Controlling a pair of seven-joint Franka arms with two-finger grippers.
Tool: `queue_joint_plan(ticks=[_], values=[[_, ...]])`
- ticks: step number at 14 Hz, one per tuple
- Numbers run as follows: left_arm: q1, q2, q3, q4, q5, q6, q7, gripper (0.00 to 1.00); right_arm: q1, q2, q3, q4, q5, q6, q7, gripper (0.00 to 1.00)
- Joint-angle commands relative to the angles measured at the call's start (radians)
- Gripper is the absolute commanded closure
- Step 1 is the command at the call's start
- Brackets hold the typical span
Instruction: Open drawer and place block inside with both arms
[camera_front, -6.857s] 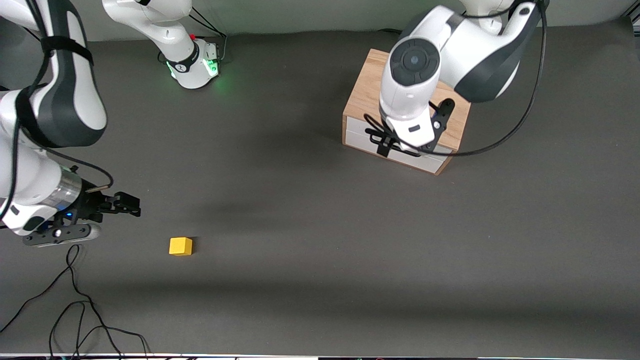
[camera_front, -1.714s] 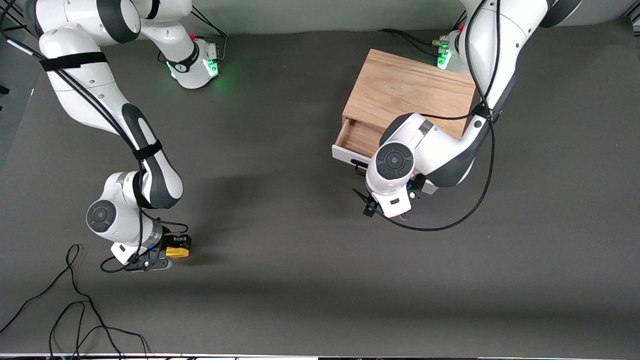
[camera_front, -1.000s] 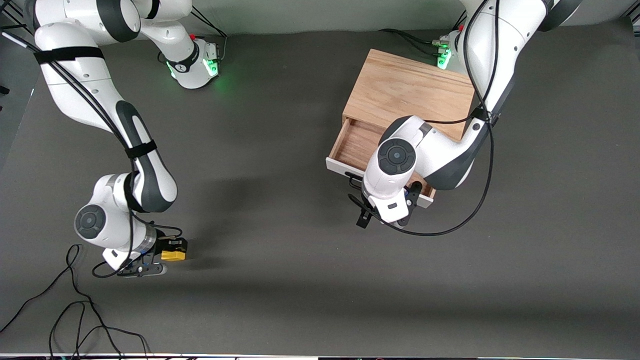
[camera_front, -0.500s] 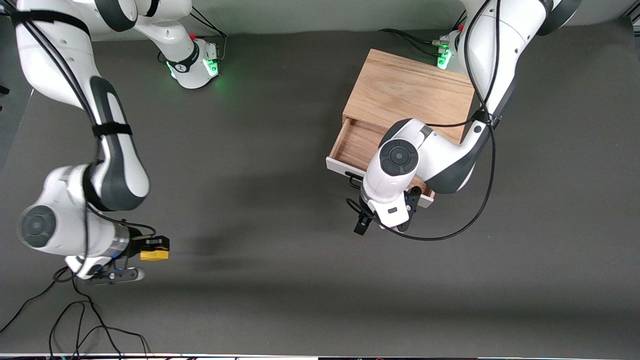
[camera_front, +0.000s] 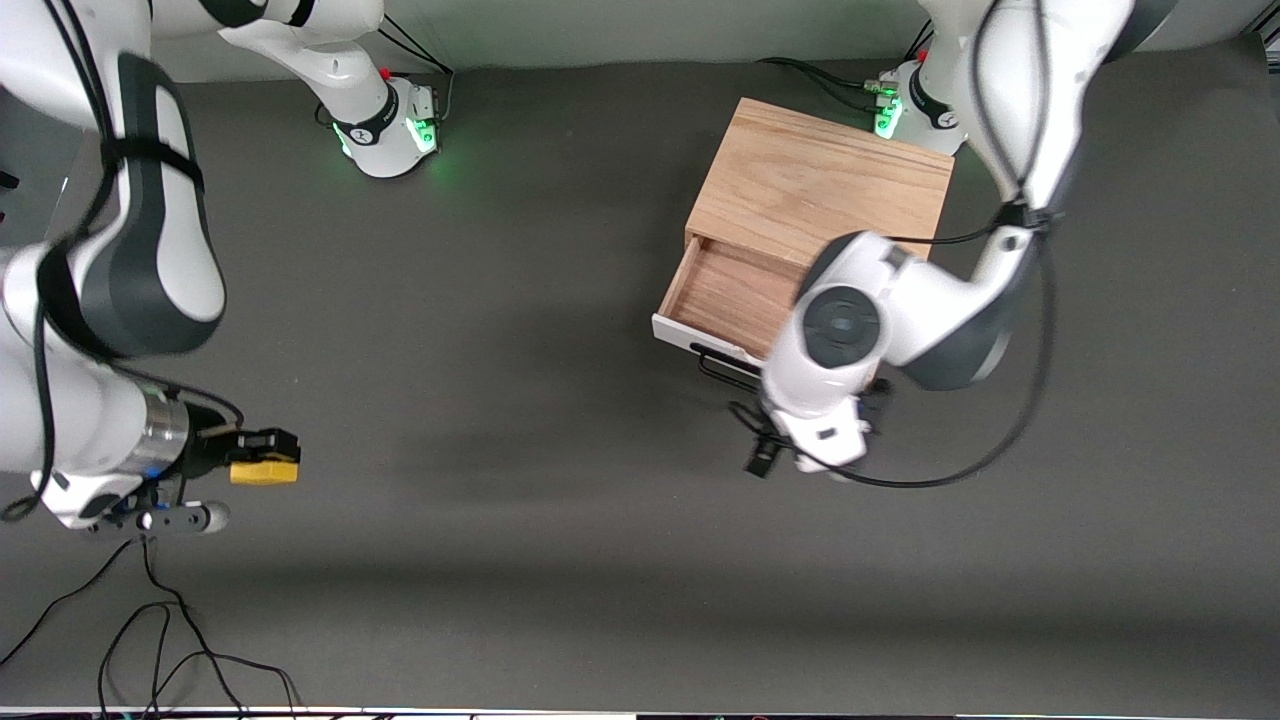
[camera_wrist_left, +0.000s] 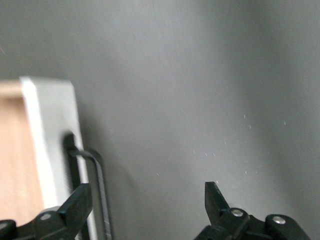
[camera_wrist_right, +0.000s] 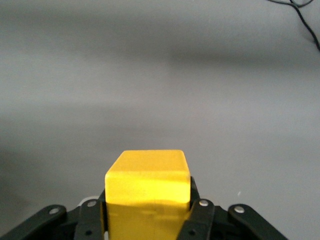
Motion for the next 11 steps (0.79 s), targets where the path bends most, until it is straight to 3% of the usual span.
queue_joint_plan(ticks=[1, 7, 11], values=[[0.131, -0.11, -0.011, -0.019, -0.096, -0.135, 0.234, 0.0, 0.092, -0.051, -0.004, 0.003, 0.014, -0.046, 0.147, 0.83], [0.41, -0.258, -0.01, -0.025, -0.199, -0.388, 0.817, 0.0, 0.344, -0.03, -0.004, 0.105, 0.051, -0.038, 0.579, 0.83], [0.532, -0.345, -0.005, -0.074, -0.203, -0.447, 1.143, 0.0, 0.546, -0.002, -0.004, 0.106, 0.049, 0.069, 0.875, 0.83]])
